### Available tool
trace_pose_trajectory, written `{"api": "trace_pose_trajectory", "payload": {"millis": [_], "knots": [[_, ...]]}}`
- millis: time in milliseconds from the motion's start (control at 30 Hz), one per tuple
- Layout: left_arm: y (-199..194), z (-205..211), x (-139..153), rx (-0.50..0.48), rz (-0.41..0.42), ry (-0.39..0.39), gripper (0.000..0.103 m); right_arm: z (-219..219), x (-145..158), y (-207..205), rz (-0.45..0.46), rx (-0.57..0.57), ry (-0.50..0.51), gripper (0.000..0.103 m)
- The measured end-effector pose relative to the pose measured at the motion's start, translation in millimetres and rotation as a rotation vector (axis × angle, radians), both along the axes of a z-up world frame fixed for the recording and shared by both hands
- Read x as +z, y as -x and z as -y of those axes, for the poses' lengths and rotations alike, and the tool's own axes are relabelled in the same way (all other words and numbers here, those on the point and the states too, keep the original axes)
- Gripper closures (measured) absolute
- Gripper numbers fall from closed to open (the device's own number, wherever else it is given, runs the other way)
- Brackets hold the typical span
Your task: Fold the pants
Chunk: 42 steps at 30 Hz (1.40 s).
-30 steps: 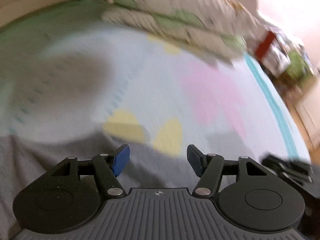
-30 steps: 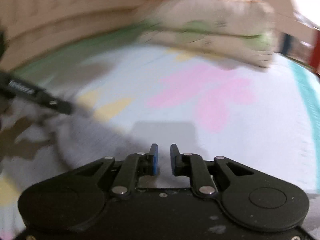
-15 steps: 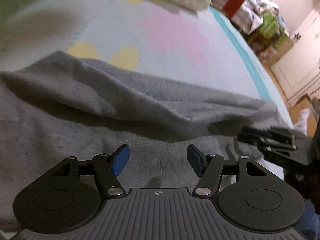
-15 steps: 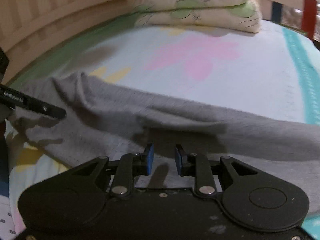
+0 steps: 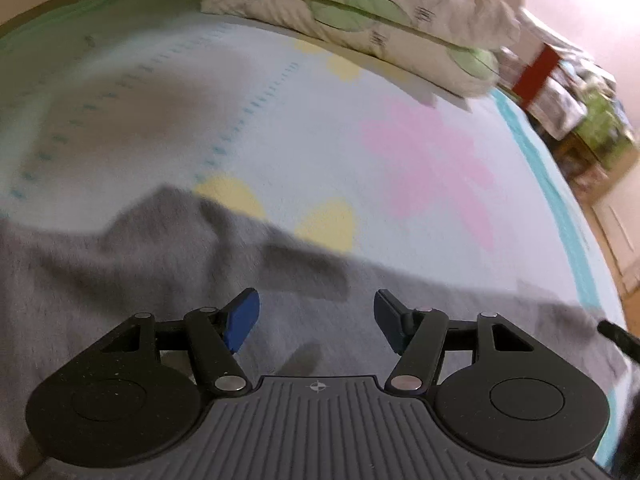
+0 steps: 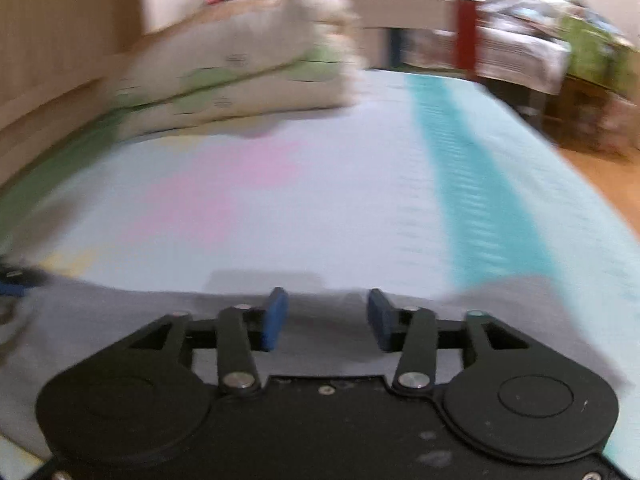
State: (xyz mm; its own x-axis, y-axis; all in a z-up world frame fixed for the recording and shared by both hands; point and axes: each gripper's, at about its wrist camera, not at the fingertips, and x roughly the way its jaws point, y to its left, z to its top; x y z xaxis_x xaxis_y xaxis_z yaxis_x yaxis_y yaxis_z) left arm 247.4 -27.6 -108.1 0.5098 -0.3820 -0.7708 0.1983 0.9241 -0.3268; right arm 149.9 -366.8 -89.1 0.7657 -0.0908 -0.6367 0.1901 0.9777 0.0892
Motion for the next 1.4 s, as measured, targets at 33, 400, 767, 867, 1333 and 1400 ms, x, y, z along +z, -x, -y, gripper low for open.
{"api": "trace_pose_trajectory", "payload": {"millis": [33, 400, 767, 867, 1333, 1400], "knots": [[9.3, 0.3, -2.4, -0.03, -0.009, 0.006, 0.04, 17.4, -2.4, 8.0, -0.017, -0.054, 0.001, 0.05], [64.3, 60.0, -24.2, -0.268, -0.006, -0.137, 0.029, 81.7, -10.1, -0.9, -0.068, -0.177, 0.125, 0.048], [71.1, 61.3, -24.1, -0.257, -0.017, -0.138, 0.028, 51.1, -54.6, -25.4, -0.136, -0.073, 0.239, 0.037], [72.2, 60.3, -24.4, -0.257, -0.019, -0.139, 0.028, 72.6, -54.4, -19.2, -0.151, -0.176, 0.199, 0.03], [89.6, 66.0, -23.6, -0.261, -0.086, -0.13, 0.028, 152.5, -30.8, 28.8, -0.266, -0.19, -0.192, 0.029], [91.1, 67.8, -23.6, -0.256, -0.089, -0.132, 0.028, 157.0, -35.4, 30.7, -0.3, -0.158, -0.236, 0.028]]}}
